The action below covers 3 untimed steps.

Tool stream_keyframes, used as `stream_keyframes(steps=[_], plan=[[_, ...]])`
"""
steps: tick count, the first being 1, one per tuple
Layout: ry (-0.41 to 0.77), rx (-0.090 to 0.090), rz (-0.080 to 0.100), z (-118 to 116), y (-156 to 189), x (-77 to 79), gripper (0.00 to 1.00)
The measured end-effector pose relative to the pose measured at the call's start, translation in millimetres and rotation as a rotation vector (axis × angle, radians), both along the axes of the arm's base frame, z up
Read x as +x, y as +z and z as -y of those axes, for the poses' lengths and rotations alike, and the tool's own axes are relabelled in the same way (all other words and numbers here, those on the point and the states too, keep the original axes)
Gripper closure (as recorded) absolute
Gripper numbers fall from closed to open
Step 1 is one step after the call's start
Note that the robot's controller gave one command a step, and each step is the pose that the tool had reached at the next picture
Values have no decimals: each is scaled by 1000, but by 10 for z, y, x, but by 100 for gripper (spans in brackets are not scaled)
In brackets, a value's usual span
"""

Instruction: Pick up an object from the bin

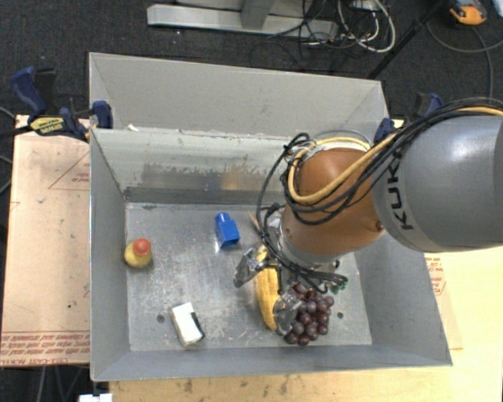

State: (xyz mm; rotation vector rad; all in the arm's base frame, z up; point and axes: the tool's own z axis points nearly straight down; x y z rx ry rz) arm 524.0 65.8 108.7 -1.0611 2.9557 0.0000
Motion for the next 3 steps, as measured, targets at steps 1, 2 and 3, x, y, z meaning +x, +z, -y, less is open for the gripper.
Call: stream_keyframes(steps=[1,2,3], plan=[[4,6,5,346,-333,79,100],[4,6,5,347,-332,80,100],[54,2,10,141,1445,89,100]])
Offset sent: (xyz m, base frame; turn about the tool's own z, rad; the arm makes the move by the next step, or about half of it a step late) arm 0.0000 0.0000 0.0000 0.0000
